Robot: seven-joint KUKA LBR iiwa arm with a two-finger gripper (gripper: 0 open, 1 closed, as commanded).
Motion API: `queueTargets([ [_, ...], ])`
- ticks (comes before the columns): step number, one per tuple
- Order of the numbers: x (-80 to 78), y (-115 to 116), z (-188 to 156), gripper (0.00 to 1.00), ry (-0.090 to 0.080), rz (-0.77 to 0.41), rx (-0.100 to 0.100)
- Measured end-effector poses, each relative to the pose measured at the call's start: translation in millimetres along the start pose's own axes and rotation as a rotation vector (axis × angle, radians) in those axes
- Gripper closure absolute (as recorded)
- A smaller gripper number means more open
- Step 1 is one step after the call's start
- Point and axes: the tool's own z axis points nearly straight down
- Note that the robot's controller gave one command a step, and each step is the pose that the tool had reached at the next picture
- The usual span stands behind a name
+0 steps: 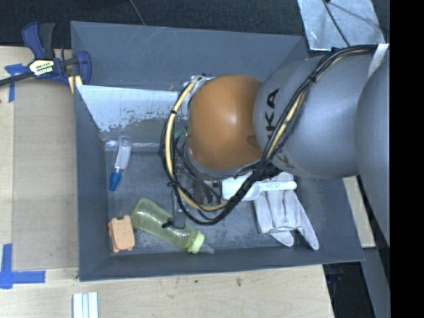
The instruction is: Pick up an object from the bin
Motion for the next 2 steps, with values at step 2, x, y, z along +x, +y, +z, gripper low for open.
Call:
queueTargets([
  [2, -2.8, -44, 48, 0.0, 0.009, 0.065, 0.004],
])
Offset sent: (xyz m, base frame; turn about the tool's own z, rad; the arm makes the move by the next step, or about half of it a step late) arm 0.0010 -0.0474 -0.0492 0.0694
